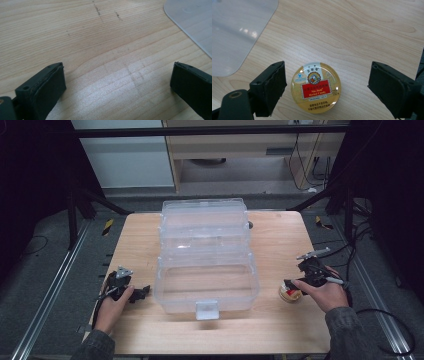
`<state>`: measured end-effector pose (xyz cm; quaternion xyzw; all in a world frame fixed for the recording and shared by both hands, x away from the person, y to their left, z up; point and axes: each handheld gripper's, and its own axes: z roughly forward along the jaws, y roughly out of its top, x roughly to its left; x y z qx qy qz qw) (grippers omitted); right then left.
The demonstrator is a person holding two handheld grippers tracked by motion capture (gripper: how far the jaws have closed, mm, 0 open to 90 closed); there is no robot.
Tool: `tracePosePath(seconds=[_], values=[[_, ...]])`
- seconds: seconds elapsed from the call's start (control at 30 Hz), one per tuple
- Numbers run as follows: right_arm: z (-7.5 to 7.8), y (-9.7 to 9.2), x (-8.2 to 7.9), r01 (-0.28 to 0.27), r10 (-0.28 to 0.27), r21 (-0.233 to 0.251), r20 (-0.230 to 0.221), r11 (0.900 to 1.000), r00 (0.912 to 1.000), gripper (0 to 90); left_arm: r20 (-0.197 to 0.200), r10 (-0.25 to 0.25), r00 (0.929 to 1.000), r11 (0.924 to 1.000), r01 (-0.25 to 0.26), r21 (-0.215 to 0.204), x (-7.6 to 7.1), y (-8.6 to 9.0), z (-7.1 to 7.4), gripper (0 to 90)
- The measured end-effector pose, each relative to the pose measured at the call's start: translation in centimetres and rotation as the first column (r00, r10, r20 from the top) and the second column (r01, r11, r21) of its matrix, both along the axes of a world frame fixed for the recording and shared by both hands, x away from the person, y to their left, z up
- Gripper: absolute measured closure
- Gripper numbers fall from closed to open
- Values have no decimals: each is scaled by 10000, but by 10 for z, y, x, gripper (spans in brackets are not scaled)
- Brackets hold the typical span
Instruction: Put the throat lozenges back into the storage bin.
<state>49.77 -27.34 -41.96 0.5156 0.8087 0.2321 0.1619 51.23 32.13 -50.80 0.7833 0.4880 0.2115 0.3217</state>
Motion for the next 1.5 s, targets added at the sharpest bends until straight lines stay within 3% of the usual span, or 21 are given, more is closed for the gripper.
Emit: tracePosePath(seconds=[0.4,0.63,1.17,1.5], values=[[-18,8,6,-339,314,-280,-827,9990,9961,164,6,-14,10000,10000,14,3,0,0,0,0],[-33,13,11,-398,319,-538,-1404,9978,9896,139,7,-22,10000,10000,22,7,0,0,0,0],[-45,16,15,-425,261,-776,-2008,9961,9793,151,7,-41,10000,10000,41,12,0,0,0,0],[-50,16,15,-469,257,-953,-2121,9943,9769,198,8,-46,10000,10000,46,14,0,0,0,0]])
